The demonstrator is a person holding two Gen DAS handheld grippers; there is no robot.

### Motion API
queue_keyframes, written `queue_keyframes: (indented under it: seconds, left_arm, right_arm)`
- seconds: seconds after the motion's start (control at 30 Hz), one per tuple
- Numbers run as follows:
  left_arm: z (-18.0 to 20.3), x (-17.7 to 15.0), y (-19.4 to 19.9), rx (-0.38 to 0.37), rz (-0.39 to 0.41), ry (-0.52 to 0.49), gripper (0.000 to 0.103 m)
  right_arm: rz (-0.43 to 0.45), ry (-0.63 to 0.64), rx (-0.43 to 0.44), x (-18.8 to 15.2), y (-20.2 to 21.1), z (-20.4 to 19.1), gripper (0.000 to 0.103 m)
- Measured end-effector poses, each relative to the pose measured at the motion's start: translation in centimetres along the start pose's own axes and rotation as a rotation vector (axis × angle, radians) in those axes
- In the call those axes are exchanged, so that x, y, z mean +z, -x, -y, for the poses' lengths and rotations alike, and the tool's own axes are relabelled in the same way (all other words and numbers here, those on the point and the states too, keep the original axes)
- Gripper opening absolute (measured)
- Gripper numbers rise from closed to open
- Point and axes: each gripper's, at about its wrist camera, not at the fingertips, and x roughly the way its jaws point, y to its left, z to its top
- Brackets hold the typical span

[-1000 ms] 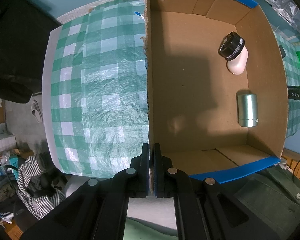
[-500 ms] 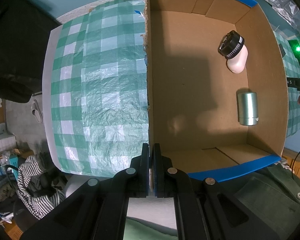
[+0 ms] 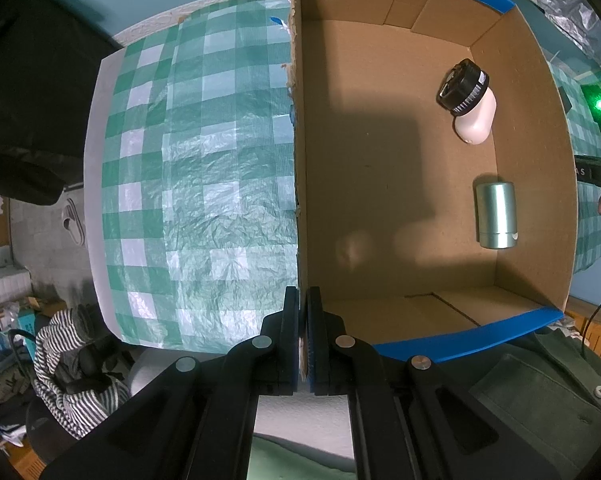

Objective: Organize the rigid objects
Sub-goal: 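Lift the white charger and carry it over the box with the right gripper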

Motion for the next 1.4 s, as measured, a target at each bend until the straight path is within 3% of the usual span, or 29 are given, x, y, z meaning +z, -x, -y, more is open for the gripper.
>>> queue_keyframes:
  seconds: [0.33, 1.13, 1.4]
  left_arm:
    - [0.0, -0.2, -0.1, 0.002, 0.000, -0.003, 0.004]
    - [0.1, -0.3, -0.1, 0.002, -0.001, -0.001, 0.004]
    - [0.1, -0.4, 0.0, 0.003, 0.000, -0.004, 0.004]
  right_arm:
    - [0.052, 0.045, 0.007, -1.8, 2.4, -0.7, 0.052]
    - [0.201, 0.201, 0.039, -1.4, 12.4, -4.9, 0.052]
    - [0.225, 0.240, 0.053, -0.9, 13.9, -6.5, 0.052]
